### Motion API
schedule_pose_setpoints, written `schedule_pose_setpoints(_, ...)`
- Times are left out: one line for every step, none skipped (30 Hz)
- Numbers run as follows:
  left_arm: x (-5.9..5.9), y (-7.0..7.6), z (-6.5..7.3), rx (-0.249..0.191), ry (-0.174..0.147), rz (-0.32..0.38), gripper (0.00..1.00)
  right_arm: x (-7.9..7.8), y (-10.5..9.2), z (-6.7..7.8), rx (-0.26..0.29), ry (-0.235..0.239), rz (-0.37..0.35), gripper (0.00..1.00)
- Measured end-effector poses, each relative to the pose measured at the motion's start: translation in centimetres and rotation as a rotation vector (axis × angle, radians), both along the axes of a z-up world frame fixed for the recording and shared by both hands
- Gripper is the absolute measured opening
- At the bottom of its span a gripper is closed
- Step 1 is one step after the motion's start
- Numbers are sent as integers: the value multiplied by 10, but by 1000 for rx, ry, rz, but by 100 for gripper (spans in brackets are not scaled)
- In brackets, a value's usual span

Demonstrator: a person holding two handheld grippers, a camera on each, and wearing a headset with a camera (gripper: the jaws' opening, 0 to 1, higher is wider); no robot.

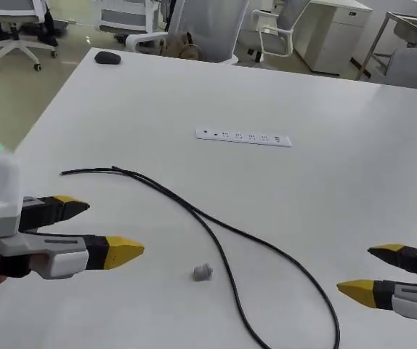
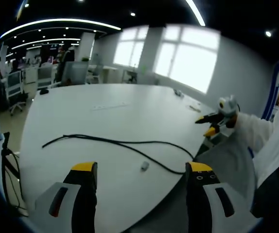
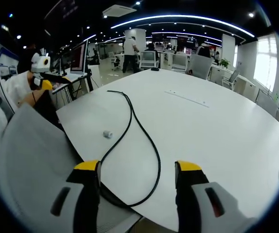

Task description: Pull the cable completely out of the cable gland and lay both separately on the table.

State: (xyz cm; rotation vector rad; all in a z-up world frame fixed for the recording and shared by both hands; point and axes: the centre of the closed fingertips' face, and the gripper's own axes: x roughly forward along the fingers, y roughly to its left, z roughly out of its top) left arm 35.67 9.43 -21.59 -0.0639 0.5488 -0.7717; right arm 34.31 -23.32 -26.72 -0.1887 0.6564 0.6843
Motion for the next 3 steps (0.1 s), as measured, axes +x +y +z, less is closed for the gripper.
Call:
schedule_pose_setpoints(0,0,0,-9,3,7,75,0,1,0,0,1,2,64)
schedule_pose_setpoints(0,0,0,-10,5,9,75,0,1,1,0,1,4,65)
schedule_pose_setpoints(1,0,0,-13,6,12,75,0,2,1,0,-1,6,65)
